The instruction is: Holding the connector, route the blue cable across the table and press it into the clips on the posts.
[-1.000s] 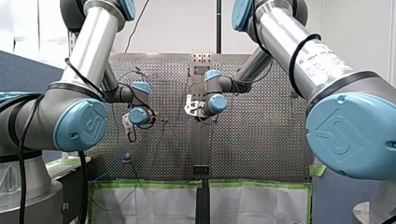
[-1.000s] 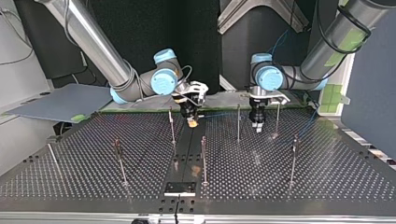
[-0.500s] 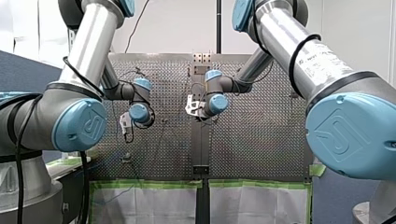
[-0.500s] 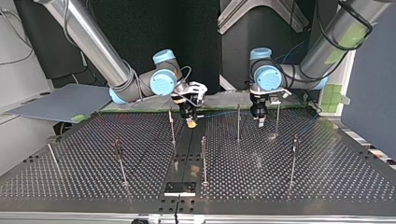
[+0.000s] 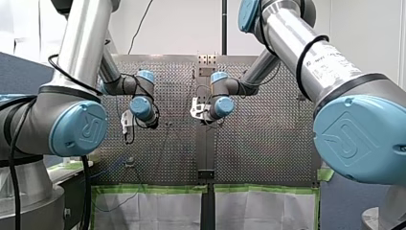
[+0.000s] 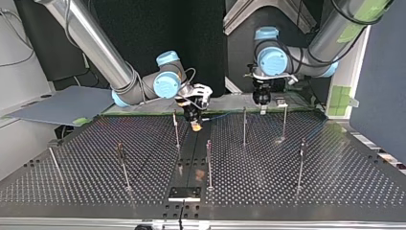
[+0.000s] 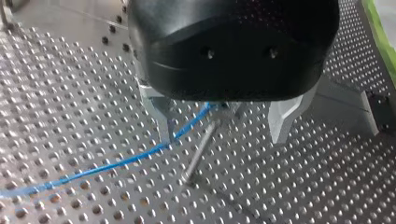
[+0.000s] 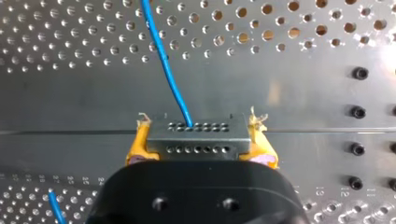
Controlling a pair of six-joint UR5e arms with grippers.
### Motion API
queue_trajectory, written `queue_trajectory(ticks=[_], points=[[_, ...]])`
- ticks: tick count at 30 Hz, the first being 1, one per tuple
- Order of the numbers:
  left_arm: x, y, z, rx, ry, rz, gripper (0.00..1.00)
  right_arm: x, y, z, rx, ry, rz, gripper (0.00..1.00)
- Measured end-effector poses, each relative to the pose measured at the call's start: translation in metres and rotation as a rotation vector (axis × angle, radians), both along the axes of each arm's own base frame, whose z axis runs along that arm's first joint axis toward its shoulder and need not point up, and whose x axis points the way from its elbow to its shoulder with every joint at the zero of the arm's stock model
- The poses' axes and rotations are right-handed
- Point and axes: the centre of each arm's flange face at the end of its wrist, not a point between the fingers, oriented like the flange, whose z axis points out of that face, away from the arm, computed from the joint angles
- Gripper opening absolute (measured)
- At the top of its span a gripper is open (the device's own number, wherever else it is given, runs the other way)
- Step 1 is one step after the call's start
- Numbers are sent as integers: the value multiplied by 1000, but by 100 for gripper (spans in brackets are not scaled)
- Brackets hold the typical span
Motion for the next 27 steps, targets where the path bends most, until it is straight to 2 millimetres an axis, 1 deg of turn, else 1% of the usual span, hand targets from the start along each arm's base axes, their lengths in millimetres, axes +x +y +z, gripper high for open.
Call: queue_trajectory(ticks=[7,10,14,18,20,27], points=[[-24,-17,20,-12,-34,-40,100,-1,0,0,3,2,0,0],[-33,-29,24,-22,-45,-67,100,-2,0,0,10,8,-2,0],[-43,-45,25,-33,-51,-97,100,-7,-3,-1,20,16,-8,0],[-51,-62,19,-36,-42,-136,100,-10,-7,-2,23,19,-15,0],[-52,-66,13,-33,-33,-145,100,-11,-8,-2,25,20,-18,0],[-43,-78,-10,-34,-25,-170,100,-13,-9,-2,26,22,-20,0]])
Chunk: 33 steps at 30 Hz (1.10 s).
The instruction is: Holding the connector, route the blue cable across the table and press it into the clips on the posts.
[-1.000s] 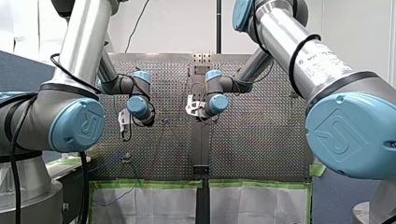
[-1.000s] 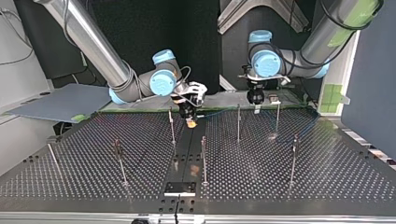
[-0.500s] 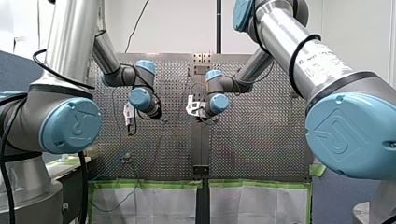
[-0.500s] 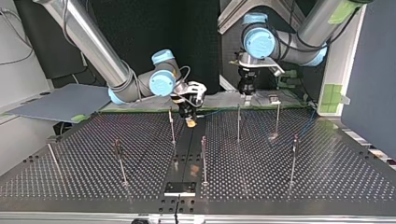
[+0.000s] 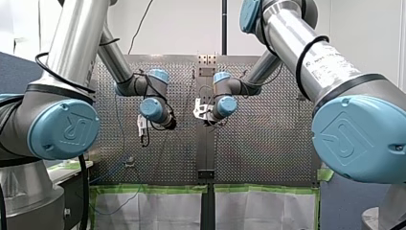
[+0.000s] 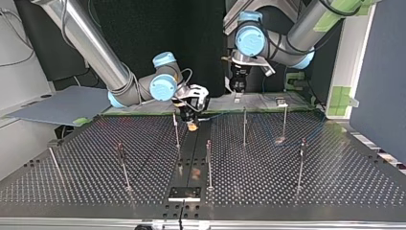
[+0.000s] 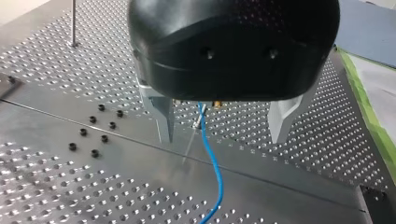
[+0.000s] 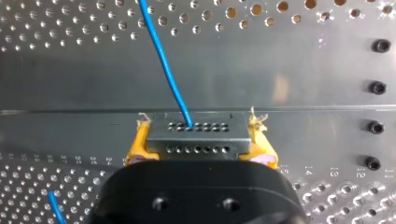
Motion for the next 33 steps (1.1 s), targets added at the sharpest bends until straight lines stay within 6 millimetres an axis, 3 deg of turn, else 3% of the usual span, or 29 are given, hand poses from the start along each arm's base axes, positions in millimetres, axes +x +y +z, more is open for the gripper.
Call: queue_trajectory(ticks=[5,15,33], points=[[10,-8,-7,-15,-4,-8,100,0,0,0,0,0,0,0],[35,-21,5,-50,-34,-18,100,0,0,0,-1,-2,-1,0],[102,-42,-30,-52,-37,27,100,0,-1,0,-3,-3,-2,0]])
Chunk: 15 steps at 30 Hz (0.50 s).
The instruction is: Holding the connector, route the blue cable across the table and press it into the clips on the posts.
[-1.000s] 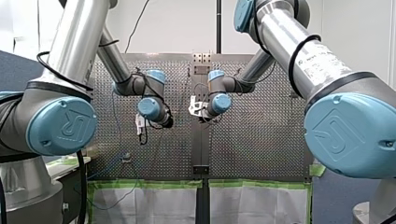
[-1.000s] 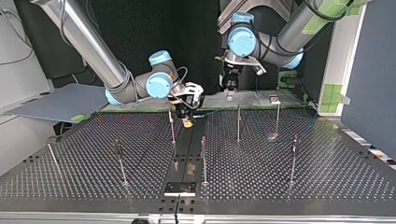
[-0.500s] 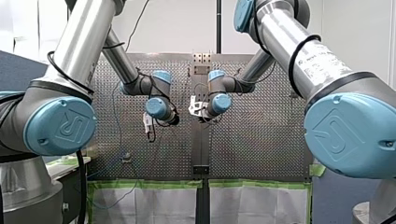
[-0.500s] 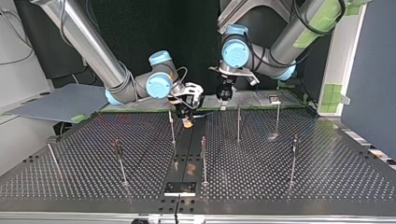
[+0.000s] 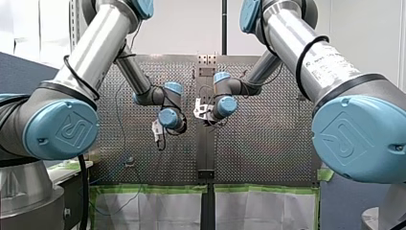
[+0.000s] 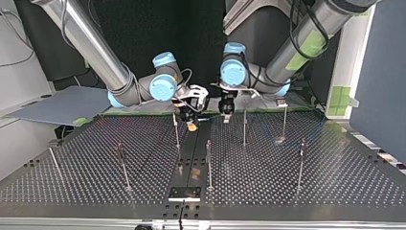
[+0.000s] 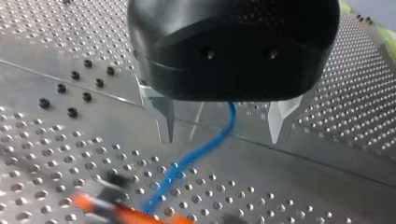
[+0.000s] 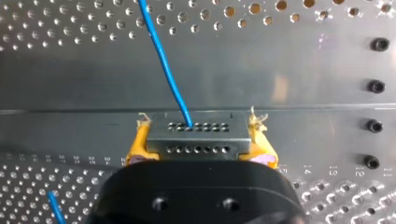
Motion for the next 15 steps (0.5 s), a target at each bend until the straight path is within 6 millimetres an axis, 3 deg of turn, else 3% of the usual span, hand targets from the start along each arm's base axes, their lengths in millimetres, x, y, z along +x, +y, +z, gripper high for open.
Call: queue_trajectory(ticks=[8,9,10,11,12,13,14,15], points=[[6,2,-28,-1,34,15,100,-1,-1,0,-1,0,-3,0],[6,2,-29,-1,35,17,94,-1,-1,0,-1,0,-3,0],[6,2,-30,-2,36,19,81,-1,-2,0,-1,0,-3,0],[5,2,-30,-2,35,20,81,-1,-2,0,-1,0,-3,0],[5,1,-30,-3,35,22,60,-1,-2,0,-1,0,-4,0],[5,1,-30,-3,34,23,46,-2,-2,0,-1,0,-4,0],[5,1,-30,-4,33,24,46,-2,-3,0,-1,0,-5,0],[5,0,-30,-5,31,24,32,-2,-3,0,-1,0,-5,0]])
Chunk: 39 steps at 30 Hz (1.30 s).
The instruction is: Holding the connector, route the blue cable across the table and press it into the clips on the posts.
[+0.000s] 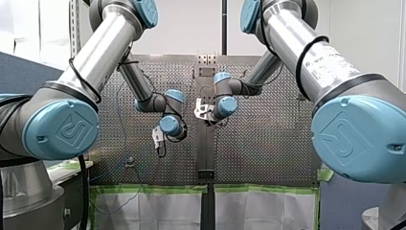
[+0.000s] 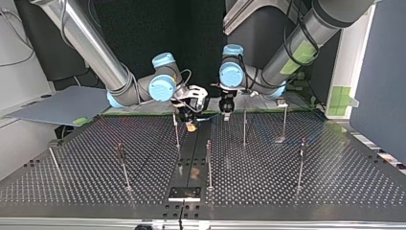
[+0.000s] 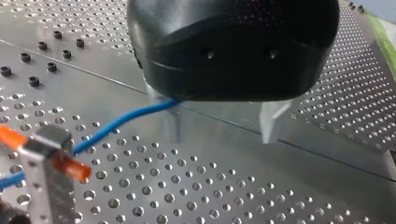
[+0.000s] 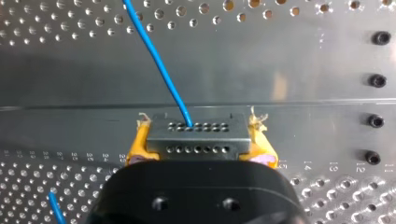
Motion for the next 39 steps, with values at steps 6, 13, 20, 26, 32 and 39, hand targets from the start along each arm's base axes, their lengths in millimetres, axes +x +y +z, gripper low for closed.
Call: queue_trajectory(ticks=[6,13,20,26,32,39], points=[[0,-1,1,-4,-6,0,0,-1,-1,0,1,0,-2,0],[0,-2,5,-10,-11,-1,0,-1,-1,1,-2,1,-1,0],[-1,-1,34,-27,-37,-1,0,-5,-1,18,-10,-3,-3,0],[-4,-1,66,-43,-72,-2,0,-11,-1,53,-35,-29,-10,0],[-11,0,102,-52,-102,-4,0,-22,0,90,-53,-48,-23,0],[-21,2,142,-63,-138,-7,0,-35,5,113,-37,-30,-33,0]])
